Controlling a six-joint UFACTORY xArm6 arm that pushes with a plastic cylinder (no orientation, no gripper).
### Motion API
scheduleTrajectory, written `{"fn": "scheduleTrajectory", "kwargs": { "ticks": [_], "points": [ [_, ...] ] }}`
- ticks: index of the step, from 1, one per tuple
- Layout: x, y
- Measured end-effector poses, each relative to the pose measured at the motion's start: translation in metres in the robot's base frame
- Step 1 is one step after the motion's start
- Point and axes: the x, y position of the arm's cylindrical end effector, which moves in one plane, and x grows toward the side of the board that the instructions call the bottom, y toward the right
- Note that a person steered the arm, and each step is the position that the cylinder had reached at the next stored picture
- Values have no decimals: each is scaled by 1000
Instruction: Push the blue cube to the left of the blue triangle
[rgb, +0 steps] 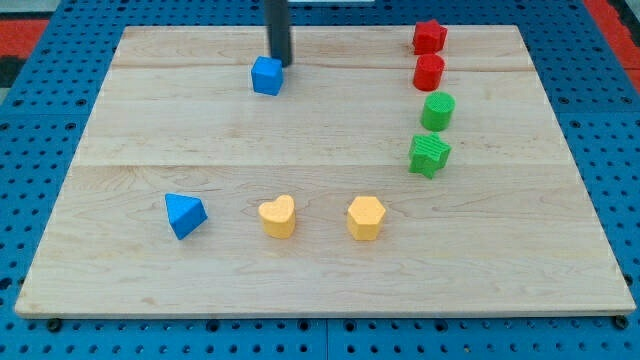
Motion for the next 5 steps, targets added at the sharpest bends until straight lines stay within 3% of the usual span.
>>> {"fn": "scheduleTrajectory", "kwargs": {
  "ticks": [1,3,5],
  "points": [
    [43,20],
    [11,5],
    [-5,-104]
  ]
}}
